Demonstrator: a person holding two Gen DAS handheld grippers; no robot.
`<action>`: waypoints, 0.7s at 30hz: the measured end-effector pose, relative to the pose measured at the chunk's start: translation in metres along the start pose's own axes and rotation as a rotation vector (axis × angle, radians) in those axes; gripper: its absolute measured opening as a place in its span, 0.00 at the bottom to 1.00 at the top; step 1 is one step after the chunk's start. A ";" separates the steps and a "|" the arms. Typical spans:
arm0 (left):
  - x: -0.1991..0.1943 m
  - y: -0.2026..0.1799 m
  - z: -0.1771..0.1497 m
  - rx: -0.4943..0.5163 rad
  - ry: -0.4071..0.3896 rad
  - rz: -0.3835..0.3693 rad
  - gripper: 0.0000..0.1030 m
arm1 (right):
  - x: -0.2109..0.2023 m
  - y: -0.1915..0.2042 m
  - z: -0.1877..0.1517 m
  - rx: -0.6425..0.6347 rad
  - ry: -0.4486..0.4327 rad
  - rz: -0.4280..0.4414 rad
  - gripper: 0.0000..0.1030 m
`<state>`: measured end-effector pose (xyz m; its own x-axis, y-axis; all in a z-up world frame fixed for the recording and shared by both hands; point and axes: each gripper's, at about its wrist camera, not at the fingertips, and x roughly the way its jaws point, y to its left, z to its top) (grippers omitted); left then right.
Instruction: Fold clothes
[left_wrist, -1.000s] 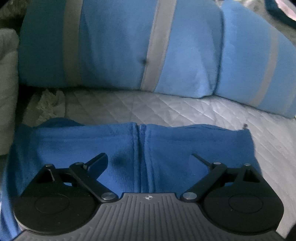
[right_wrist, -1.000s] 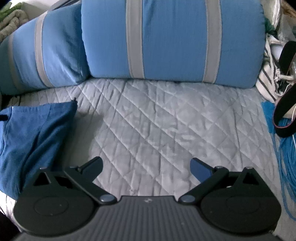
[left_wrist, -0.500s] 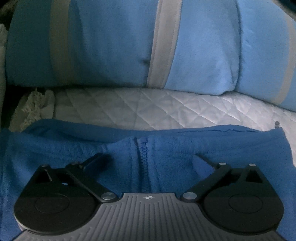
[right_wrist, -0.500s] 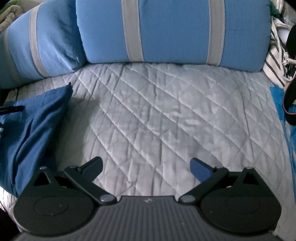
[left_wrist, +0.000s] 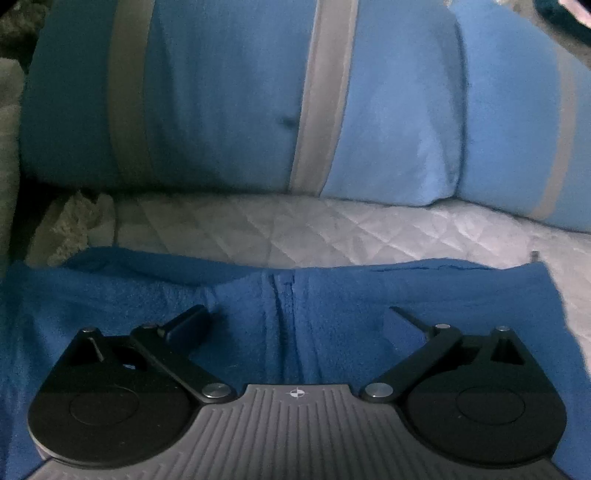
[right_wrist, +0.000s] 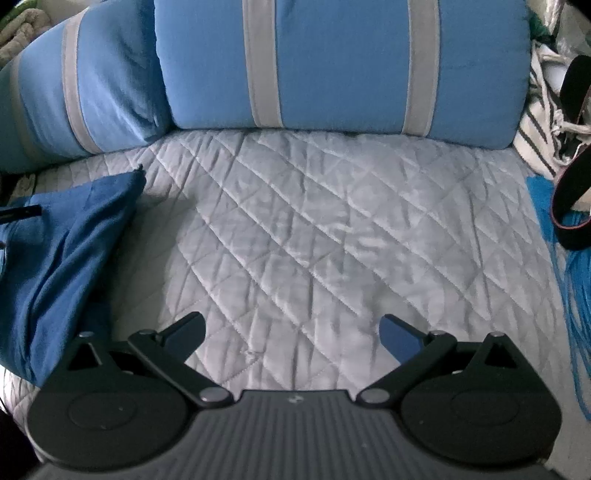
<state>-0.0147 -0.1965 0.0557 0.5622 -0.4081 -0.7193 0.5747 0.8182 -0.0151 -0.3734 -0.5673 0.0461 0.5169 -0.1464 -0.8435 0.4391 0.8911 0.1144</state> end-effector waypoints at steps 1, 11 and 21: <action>-0.008 0.001 0.001 -0.004 -0.001 -0.013 1.00 | -0.003 0.000 0.000 0.001 -0.007 0.001 1.00; -0.099 -0.016 0.005 0.067 -0.019 0.060 1.00 | -0.035 0.018 -0.007 -0.029 -0.059 0.012 1.00; -0.171 -0.052 -0.008 0.103 -0.056 -0.003 1.00 | -0.068 0.037 -0.020 -0.055 -0.102 0.028 1.00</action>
<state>-0.1450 -0.1660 0.1738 0.5909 -0.4346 -0.6796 0.6327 0.7723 0.0562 -0.4073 -0.5158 0.0971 0.6016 -0.1610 -0.7824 0.3837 0.9173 0.1062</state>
